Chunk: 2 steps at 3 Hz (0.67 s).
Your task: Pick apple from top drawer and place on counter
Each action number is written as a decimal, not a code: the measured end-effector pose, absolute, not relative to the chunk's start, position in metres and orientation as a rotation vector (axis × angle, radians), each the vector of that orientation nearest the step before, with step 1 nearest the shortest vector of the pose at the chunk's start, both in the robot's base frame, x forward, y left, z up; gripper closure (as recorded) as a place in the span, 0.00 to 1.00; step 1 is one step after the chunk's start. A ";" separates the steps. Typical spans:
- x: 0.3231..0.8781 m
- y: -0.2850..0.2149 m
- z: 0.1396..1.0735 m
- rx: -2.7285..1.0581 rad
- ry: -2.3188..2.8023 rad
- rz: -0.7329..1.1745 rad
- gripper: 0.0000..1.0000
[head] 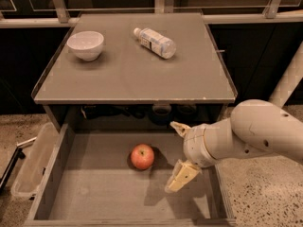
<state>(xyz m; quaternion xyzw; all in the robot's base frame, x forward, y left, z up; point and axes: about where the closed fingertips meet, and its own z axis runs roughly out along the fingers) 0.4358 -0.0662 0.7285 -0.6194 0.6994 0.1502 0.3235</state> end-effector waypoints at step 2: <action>0.439 -0.051 0.707 -1.637 1.822 0.441 0.00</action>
Offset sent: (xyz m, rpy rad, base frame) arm 0.0094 0.0307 -0.0523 0.0538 0.0509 0.0419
